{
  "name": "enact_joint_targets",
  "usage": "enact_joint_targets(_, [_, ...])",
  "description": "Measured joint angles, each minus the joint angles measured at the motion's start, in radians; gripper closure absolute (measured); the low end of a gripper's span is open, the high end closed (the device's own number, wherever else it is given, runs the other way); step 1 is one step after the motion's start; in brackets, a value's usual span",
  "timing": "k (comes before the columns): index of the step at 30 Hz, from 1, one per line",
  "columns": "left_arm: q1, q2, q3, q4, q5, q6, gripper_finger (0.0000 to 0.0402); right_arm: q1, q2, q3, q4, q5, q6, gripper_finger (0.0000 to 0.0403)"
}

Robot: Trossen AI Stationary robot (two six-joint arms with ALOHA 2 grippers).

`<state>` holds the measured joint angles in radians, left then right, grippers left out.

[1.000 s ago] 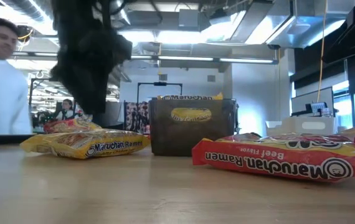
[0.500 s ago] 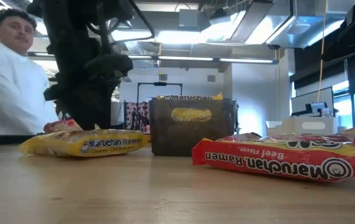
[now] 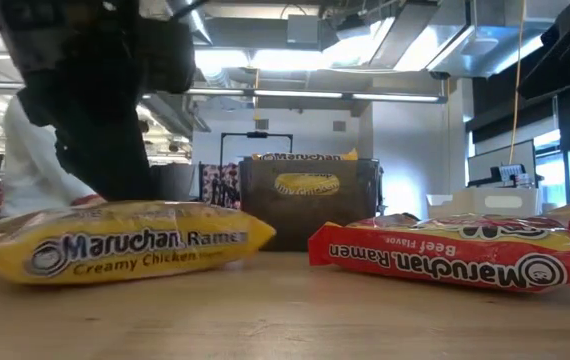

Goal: Sort Maruchan noodles
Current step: Move the yellow noodle pack to the bottom, then move the red noodle pack to the top

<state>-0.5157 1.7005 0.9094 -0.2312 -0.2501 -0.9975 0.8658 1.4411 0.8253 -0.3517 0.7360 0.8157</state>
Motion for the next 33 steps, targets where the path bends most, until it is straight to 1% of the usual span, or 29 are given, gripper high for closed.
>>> enact_joint_targets(5, [-0.062, 0.074, 0.017, 0.147, -0.022, 0.019, 0.0207, -0.043, 0.08, 0.001, 0.119, -0.114, -0.048, 0.0221])
enact_joint_targets(12, [-0.122, 0.139, 0.108, 0.146, -0.07, 0.138, 0.0207, -0.111, 0.215, 0.001, 0.281, -0.219, -0.118, 0.0221])
enact_joint_targets(15, [-0.134, 0.156, 0.14, 0.15, -0.071, 0.188, 0.0207, -0.139, 0.265, 0.0, 0.328, -0.237, -0.117, 0.0221])
enact_joint_targets(19, [-0.136, 0.164, 0.159, 0.158, -0.07, 0.196, 0.0207, -0.17, 0.31, 0.0, 0.368, -0.261, -0.118, 0.0221])
enact_joint_targets(27, [-0.136, 0.164, 0.166, 0.182, -0.077, 0.204, 0.0207, -0.228, 0.315, 0.003, 0.282, -0.231, -0.113, 0.0221])
enact_joint_targets(33, [-0.136, 0.164, 0.167, 0.196, -0.077, 0.205, 0.0207, -0.24, 0.274, 0.002, 0.119, -0.207, -0.089, 0.0221])
